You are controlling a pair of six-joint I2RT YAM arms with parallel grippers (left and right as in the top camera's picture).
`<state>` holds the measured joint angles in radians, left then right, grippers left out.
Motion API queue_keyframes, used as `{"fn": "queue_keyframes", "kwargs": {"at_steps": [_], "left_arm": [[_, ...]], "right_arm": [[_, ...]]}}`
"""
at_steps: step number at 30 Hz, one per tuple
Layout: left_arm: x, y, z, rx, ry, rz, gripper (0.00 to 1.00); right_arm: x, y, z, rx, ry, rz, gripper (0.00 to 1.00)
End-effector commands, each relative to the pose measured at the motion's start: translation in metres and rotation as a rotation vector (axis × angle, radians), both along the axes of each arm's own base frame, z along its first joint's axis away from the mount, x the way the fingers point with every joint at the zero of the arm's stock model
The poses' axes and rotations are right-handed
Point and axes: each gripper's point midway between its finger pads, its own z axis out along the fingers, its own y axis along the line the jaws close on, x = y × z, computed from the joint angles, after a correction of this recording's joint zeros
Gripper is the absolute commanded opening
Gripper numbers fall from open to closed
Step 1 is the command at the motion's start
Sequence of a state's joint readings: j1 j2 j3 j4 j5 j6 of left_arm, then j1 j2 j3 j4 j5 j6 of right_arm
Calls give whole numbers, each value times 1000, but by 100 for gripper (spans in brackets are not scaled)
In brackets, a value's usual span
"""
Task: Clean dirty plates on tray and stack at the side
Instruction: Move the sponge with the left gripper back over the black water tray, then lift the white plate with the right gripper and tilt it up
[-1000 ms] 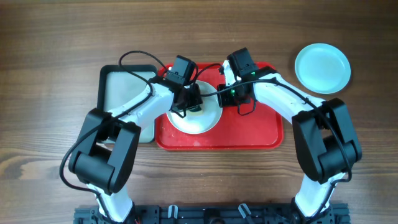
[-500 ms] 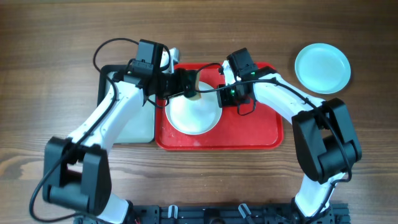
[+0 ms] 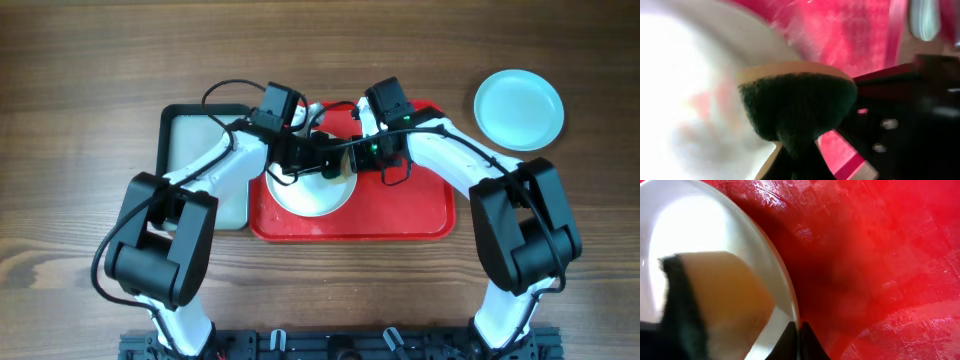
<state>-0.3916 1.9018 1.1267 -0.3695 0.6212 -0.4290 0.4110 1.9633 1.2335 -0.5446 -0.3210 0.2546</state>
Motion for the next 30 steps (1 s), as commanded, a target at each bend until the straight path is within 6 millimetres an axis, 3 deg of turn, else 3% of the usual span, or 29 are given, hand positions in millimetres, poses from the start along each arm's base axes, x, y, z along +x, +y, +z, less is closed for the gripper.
{"fn": "queue_keyframes", "kwargs": {"at_steps": [1, 4, 8, 12, 15, 19, 20, 22, 24, 28, 30], "left_arm": [[-13, 12, -32, 43, 58, 62, 4], [-14, 17, -44, 43, 46, 107, 4], [-1, 40, -49, 96, 39, 185, 4], [9, 70, -41, 98, 64, 275, 4], [19, 88, -24, 106, 10, 306, 4], [28, 80, 48, 3, -143, 301, 4], [27, 80, 77, -27, -202, 304, 4], [23, 85, 115, -57, -287, 317, 4], [17, 117, 139, 10, -345, 414, 4], [-12, 219, 114, 350, -232, 678, 4], [-25, 246, 103, 415, -178, 680, 4]], "right_arm": [[6, 7, 16, 28, -42, 27, 5], [6, 7, 16, 28, -42, 26, 4], [6, 7, 16, 27, -41, 27, 4], [6, 7, 16, 27, -42, 27, 4], [6, 7, 16, 27, -42, 27, 4], [6, 7, 16, 27, -42, 27, 5], [6, 7, 16, 27, -42, 27, 8], [5, 7, 16, 27, -40, 26, 17], [4, 7, 15, 25, -32, 24, 26], [-4, 8, 9, 25, 8, -17, 28], [-9, 13, 5, 24, 5, -8, 24]]}}
